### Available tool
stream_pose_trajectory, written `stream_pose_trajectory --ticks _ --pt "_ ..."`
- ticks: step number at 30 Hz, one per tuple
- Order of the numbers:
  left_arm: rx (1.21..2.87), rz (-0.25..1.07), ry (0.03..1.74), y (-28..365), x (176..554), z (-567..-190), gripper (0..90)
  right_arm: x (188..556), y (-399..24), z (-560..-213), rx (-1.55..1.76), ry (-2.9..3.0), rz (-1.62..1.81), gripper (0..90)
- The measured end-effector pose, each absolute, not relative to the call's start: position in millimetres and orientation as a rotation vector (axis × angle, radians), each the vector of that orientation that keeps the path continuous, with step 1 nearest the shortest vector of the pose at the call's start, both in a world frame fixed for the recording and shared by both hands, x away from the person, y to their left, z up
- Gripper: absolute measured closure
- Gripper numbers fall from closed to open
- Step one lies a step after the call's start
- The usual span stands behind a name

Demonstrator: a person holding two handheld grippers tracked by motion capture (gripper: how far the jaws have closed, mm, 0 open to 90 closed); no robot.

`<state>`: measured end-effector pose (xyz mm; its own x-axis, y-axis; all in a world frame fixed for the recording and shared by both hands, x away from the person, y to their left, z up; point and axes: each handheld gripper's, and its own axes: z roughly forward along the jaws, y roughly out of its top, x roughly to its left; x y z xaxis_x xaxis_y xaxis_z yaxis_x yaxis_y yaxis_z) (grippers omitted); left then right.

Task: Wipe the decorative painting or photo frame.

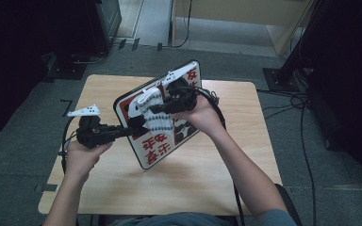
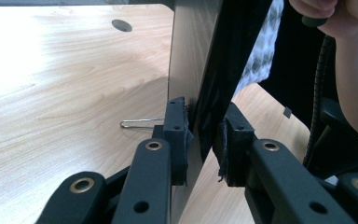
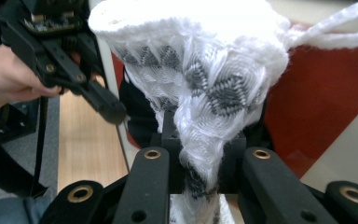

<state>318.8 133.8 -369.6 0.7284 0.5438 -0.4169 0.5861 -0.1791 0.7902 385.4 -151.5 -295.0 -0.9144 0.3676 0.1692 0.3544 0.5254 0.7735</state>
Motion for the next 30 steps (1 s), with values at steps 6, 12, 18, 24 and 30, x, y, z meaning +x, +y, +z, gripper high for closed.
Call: stream_pose_trajectory --ticks 6,12,18,24,30 --pt "1.838 -0.05 0.874 134.2 319.3 -369.9 76.5 387.4 -147.1 -280.6 0.618 2.699 1.413 78.6" --pt "1.84 -0.046 0.87 134.1 318.9 -370.0 76.7 388.0 -136.5 -273.8 0.596 2.692 1.403 78.5" --pt "1.842 -0.05 0.868 134.0 319.6 -370.2 77.0 388.2 -131.2 -276.9 0.585 2.707 1.388 78.3" --pt "1.843 -0.055 0.862 134.0 320.8 -370.3 76.9 388.2 -132.5 -280.7 0.594 2.721 1.364 78.1" --pt "1.843 -0.056 0.86 133.7 321.0 -370.4 76.9 387.4 -132.0 -287.8 0.593 2.737 1.348 78.1"
